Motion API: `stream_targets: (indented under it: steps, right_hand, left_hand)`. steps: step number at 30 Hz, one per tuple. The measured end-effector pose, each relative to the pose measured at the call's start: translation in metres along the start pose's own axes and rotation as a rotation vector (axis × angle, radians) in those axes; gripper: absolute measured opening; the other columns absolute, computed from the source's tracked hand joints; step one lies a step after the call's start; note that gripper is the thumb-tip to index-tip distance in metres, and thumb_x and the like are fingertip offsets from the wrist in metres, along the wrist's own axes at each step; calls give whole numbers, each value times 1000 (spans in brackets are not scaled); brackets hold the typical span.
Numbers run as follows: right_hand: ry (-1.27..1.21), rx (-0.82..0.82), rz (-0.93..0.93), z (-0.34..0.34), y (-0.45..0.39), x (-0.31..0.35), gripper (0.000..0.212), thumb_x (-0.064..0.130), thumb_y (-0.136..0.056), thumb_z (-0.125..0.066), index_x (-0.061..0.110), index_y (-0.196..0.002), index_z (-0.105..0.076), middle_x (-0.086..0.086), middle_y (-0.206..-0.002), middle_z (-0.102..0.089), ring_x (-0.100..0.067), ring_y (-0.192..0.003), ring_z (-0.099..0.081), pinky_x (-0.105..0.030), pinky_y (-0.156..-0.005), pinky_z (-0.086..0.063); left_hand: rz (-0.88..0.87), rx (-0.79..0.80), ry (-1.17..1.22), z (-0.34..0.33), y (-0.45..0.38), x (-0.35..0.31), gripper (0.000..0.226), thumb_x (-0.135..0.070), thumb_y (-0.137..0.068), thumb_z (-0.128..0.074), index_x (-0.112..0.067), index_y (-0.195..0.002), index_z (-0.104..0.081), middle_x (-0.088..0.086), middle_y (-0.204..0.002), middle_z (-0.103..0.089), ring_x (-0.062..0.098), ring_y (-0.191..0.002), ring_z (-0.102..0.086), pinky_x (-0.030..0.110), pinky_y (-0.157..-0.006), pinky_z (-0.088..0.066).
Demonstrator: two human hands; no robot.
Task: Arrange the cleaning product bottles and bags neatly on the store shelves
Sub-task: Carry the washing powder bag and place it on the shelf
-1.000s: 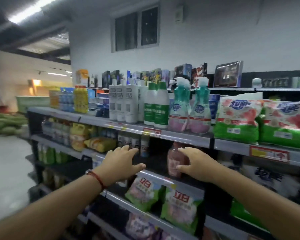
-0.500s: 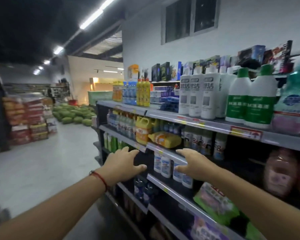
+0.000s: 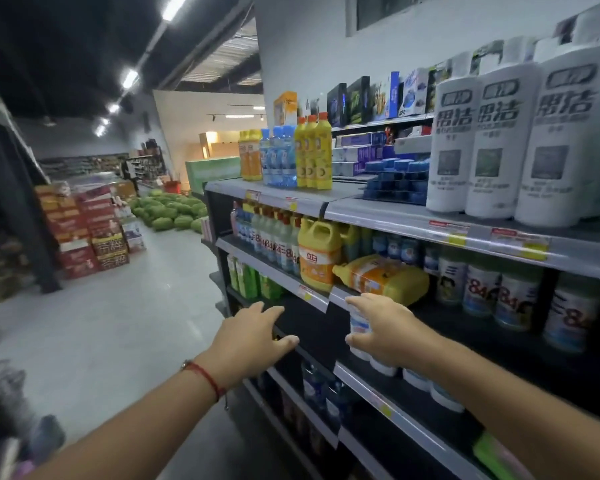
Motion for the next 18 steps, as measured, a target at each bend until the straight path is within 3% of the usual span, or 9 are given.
stream_targets:
  steps: [7,18]
  right_hand:
    - [36,16,41,-15,-114,-3,74,47,-95,-61,33,-158,-23,7,-163,-26,-18,-151,-21,-42,-125,-19]
    - [66,59,151,-58,-284,88,74,50,-95,-59,34,-158,-23,9,-162,-27,-15,-151,-21,-39,-124,-21]
  left_hand:
    - [-1,-14,9,-17,-101,36,76,-70,-94,-44,-32,-158,-27,4,-165,-28,25,-149,-31,42,-116,-38]
    - [76,-68,8,-11,-212,195,72,-67,-95,-44,-30,-156,-31,2,-154,-41,24,-137,-44,38,-108,-43]
Point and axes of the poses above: each hand's wrist, its own y-axis away from the middle knuckle, its own z-axis out of the back of the hand, x = y × z, the point moved 7 cm from there along -y, towards the middle knuckle
